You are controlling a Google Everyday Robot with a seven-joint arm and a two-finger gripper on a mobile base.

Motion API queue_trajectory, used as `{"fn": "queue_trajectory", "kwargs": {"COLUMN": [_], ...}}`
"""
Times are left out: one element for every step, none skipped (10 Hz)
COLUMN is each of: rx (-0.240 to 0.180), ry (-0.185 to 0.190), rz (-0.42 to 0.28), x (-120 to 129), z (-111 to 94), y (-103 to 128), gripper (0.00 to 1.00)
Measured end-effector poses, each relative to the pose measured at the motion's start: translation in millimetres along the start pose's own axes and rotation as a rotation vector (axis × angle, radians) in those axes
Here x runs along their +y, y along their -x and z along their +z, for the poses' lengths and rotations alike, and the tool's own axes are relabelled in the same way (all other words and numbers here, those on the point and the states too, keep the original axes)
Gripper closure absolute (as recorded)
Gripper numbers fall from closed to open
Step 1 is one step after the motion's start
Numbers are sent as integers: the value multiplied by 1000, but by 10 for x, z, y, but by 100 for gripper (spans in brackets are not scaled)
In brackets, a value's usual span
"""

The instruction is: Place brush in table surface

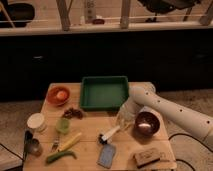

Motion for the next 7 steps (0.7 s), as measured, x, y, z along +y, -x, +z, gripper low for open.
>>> {"fn": "queue_trajectory", "kwargs": {"rx": [-1,-2,-4,-4,-5,-7,-8], "ry": [2,4,2,2,3,3,1], "rz": [0,1,0,0,-1,-3,-7], "x": [0,2,-5,-6,-4,0,-3], "z": [7,20,33,38,42,46,39], "y": [6,12,23,25,27,28,24], "gripper": [20,20,20,20,20,20,20]}}
